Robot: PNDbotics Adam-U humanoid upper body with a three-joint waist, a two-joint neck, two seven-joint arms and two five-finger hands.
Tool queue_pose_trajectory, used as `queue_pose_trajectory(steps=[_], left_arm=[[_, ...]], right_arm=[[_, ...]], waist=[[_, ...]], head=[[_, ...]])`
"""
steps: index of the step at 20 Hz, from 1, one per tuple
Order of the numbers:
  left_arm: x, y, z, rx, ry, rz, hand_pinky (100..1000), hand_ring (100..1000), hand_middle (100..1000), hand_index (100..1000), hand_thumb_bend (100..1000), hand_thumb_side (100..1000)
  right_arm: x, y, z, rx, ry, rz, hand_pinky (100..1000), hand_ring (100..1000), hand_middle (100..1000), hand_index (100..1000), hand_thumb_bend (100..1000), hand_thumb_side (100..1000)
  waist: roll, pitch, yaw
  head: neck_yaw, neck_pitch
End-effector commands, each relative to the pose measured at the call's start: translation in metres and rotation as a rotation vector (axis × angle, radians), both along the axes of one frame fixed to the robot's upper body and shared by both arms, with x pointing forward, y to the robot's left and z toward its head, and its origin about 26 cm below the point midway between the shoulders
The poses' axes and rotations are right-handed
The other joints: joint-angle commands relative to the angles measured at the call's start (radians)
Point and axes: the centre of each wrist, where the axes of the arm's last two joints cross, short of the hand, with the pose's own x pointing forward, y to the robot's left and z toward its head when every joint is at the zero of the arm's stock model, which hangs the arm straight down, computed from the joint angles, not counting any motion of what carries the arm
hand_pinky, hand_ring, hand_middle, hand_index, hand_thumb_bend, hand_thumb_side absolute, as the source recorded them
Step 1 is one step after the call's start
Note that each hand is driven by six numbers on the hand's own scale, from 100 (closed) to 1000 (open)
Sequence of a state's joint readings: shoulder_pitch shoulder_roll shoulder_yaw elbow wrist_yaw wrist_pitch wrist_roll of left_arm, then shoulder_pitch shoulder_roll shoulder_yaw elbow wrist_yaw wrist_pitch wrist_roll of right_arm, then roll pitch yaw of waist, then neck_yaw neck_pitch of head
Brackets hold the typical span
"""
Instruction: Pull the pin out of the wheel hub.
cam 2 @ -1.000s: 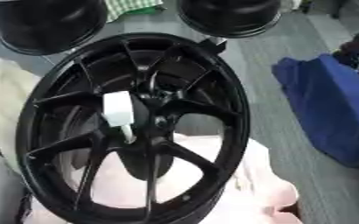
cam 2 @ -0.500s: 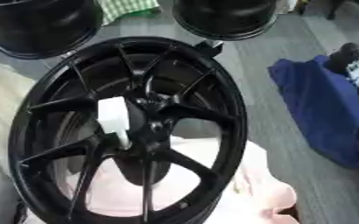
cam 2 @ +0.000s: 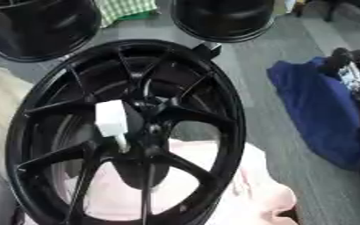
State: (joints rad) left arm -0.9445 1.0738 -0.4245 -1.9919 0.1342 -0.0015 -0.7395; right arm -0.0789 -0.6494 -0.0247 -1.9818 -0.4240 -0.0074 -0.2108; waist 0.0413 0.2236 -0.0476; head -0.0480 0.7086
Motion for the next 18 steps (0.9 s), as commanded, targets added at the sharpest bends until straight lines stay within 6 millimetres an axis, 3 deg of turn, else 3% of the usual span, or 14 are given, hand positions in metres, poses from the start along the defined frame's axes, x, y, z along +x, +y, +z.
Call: queue_pose_trajectory(steps=[1, 11, 18], left_arm=[[-0.003, -0.012, 0.004, 0.007, 0.029, 0.03, 897, 726, 679, 822, 411, 657], [0.0, -0.045, -0.008, 0.025, 0.174, 0.118, 937, 779, 724, 869, 547, 681], [0.01, -0.057, -0.017, 0.104, 0.242, 0.152, 961, 823, 750, 874, 724, 678]], right_arm=[[-0.001, -0.002, 0.012, -0.034, -0.022, 0.003, 818, 676, 596, 575, 266, 464], [-0.003, -0.005, 0.01, -0.004, 0.003, -0.017, 818, 676, 595, 575, 268, 461], [-0.003, -0.005, 0.011, 0.015, 0.016, -0.023, 817, 675, 595, 574, 272, 460]], waist=[[0.0, -0.027, 0.001], [0.001, -0.072, 0.001], [0.002, -0.088, -0.001]], head=[[-0.003, -0.013], [-0.002, 0.045], [0.002, 0.06]])
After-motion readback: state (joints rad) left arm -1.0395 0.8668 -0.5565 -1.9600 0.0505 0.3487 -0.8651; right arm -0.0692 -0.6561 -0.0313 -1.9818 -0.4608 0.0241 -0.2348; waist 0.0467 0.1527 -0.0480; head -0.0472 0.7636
